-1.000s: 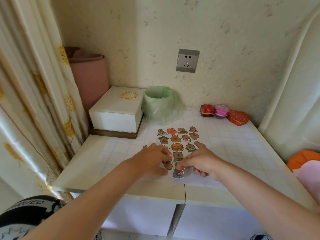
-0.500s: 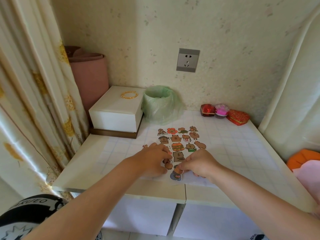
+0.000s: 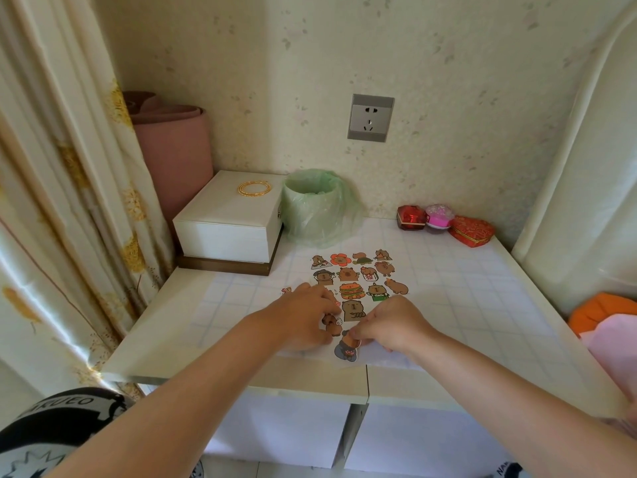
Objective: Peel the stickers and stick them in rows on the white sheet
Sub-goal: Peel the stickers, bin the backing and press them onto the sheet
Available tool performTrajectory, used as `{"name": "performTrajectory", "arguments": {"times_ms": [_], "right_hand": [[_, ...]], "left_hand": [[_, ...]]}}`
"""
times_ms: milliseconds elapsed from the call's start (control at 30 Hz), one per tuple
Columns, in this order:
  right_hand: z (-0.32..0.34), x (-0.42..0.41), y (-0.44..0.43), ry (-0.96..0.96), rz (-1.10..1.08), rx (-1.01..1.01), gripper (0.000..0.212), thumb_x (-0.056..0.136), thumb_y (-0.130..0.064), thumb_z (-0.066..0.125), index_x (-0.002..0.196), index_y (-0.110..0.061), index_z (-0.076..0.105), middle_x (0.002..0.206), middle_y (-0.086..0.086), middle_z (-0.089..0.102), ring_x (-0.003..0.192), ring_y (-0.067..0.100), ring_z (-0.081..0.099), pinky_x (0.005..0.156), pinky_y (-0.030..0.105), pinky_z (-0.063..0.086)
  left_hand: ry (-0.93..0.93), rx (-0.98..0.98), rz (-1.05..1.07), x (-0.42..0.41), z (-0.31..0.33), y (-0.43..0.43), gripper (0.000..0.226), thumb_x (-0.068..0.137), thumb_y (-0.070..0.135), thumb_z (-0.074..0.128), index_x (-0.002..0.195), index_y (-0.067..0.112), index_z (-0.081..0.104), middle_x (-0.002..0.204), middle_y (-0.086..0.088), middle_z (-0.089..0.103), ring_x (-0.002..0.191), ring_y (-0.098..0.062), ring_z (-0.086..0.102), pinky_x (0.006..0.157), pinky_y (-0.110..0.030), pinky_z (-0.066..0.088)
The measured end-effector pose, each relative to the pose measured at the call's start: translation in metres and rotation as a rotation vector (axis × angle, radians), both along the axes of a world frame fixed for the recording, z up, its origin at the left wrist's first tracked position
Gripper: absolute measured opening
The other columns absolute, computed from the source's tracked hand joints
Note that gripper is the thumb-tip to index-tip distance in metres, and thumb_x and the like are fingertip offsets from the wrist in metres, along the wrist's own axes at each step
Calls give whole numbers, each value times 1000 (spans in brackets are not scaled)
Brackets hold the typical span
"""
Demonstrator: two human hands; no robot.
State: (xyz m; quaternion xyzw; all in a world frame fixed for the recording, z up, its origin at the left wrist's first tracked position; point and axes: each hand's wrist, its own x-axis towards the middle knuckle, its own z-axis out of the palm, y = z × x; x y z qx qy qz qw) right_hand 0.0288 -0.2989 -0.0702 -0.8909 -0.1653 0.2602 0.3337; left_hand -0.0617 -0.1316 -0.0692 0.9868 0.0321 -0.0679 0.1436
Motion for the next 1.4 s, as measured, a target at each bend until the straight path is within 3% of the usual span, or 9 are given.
{"name": "performTrajectory", "arguments": {"times_ms": [200, 400, 633, 733, 900, 1167, 1267, 1400], "right_hand": [[-1, -1, 1, -20, 7, -17, 24, 60, -35, 89, 65, -14, 79, 86, 16, 75, 53, 20, 45, 56, 26, 39], [5, -4, 2, -30, 4, -56, 20, 65, -31, 88, 68, -13, 79, 60, 7, 61, 50, 20, 44, 57, 24, 38], [5, -5, 3, -51, 3, -89, 23, 62, -34, 89, 65, -13, 79, 54, 5, 57, 52, 20, 47, 57, 25, 38], [3, -5, 4, -66, -4, -112, 24, 57, -34, 89, 66, -14, 79, 56, 2, 58, 55, 19, 51, 59, 26, 40], [-1, -4, 7, -135, 13, -194, 27, 55, -39, 85, 68, -16, 77, 64, -3, 65, 65, 17, 64, 59, 26, 42], [10, -9, -4, -407, 96, -314, 47, 59, -64, 82, 79, -23, 73, 75, -9, 68, 73, 10, 63, 58, 25, 44], [7, -10, -10, -367, 123, -220, 34, 65, -57, 83, 80, -30, 70, 81, -14, 66, 80, 8, 61, 64, 26, 45], [0, -7, -22, -390, 242, -141, 11, 84, -43, 73, 88, -35, 68, 81, -16, 62, 78, 7, 59, 60, 25, 39]], "left_hand": [[-1, 8, 3, 1, 0, 0, 53, 90, 37, 65, 140, 31, 52, 142, 10, 42, 128, -18, 33, 106, -37, 34], [2, 12, 2, 1, -1, 0, 53, 89, 38, 66, 140, 31, 51, 143, 10, 41, 129, -18, 33, 106, -38, 34], [4, 10, 1, 0, -1, 0, 52, 90, 41, 64, 139, 32, 52, 141, 10, 42, 128, -18, 34, 106, -39, 34], [-38, 14, 11, -2, 0, -3, 50, 90, 48, 60, 136, 31, 55, 137, 10, 46, 126, -17, 36, 103, -37, 35], [-46, 58, 12, -5, -1, -9, 74, 70, 71, 69, 130, 31, 54, 129, 11, 47, 118, -14, 39, 101, -39, 40], [-167, 73, -18, -4, -8, -8, 71, 70, 66, 73, 129, 31, 54, 128, 10, 39, 120, -12, 33, 101, -31, 32], [-179, -72, -47, -6, -12, -11, 57, 75, 54, 77, 124, 32, 59, 119, 13, 45, 111, -8, 35, 94, -28, 39], [-229, -211, -144, -14, -22, -14, 17, 86, 32, 70, 102, 30, 74, 106, 11, 58, 102, -5, 49, 87, -31, 47]]}}
